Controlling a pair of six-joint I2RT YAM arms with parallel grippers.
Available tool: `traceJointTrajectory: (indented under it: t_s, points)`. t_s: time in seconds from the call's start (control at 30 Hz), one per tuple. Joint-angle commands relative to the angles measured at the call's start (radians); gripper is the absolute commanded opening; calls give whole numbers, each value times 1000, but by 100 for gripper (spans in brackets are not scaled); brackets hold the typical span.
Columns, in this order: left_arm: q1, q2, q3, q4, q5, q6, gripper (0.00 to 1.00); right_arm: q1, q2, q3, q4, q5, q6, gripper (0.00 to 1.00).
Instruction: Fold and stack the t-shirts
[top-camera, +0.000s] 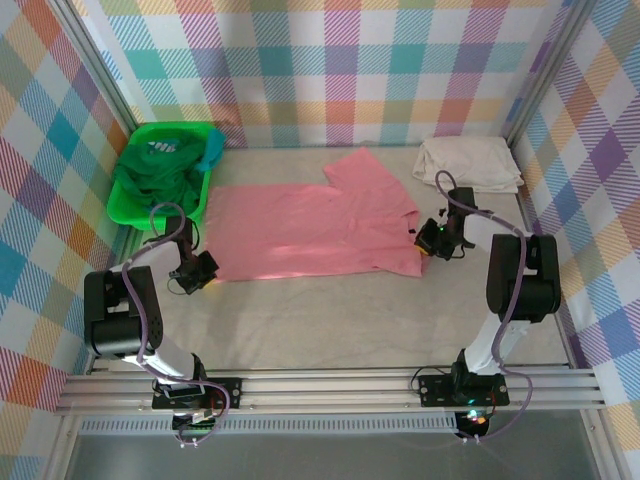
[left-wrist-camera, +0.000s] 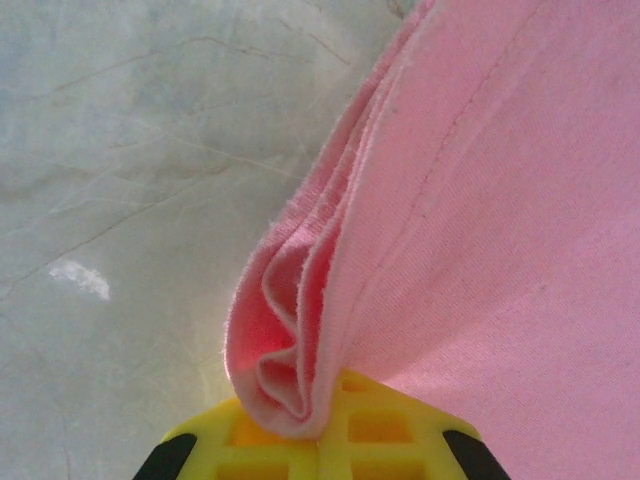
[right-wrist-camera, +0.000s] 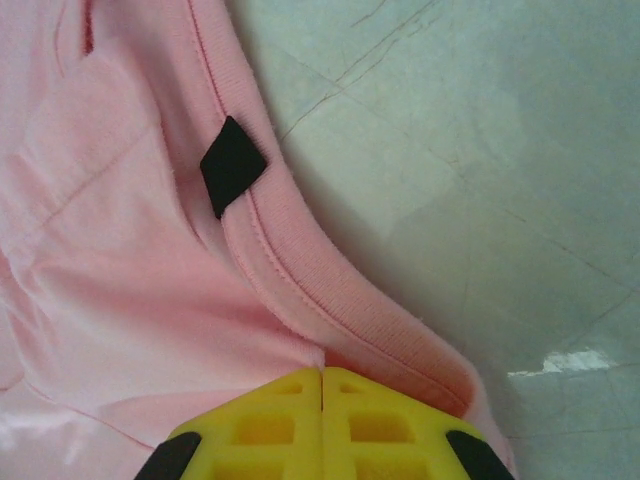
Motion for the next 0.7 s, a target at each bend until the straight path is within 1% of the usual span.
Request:
traceJointTrajectory:
  t_s: [0.0, 0.13, 0.17, 0.2, 0.23, 0.27, 0.3, 0.37, 0.4, 0.47, 0.5, 0.53, 0.57, 0.6, 0.67]
  points:
    - [19, 28, 9, -10, -80, 15, 0, -4, -10, 20, -69, 25, 3, 0]
    - [18, -1, 16, -28, -97, 18, 0, -7, -51, 0, -109, 42, -5, 0]
    - [18, -12, 15, -31, -100, 19, 6, -7, -61, -9, -103, 38, -3, 12]
    - [17, -23, 15, -34, -96, 18, 16, -8, -70, -14, -97, 28, -3, 28]
    - [17, -40, 16, -40, -89, 17, 26, -7, -81, -17, -90, 14, -7, 33]
    - [13, -59, 18, -47, -86, 11, 34, -7, -95, -15, -96, 12, -6, 34]
    - [7, -80, 20, -55, -89, 5, 38, -6, -112, -9, -105, 20, -5, 36]
    - [-13, -139, 39, -85, -128, -9, 43, -4, -160, 12, -142, 54, -11, 48]
    - [-26, -165, 50, -100, -156, -14, 45, 2, -183, 25, -166, 80, -18, 52]
    - [-77, -218, 86, -134, -224, -13, 49, 43, -228, 65, -220, 172, -45, 56]
    - [-100, -227, 104, -142, -245, -14, 48, 67, -234, 85, -239, 204, -55, 56]
    - [-135, -225, 124, -142, -248, -16, 47, 100, -230, 105, -252, 221, -61, 53]
    - [-165, -200, 142, -128, -226, -19, 42, 138, -214, 121, -253, 224, -61, 48]
    - [-190, -172, 154, -104, -196, -25, 38, 169, -196, 126, -236, 224, -54, 40]
    - [-228, -91, 156, -29, -142, -57, 31, 223, -129, 133, -178, 211, -19, 15]
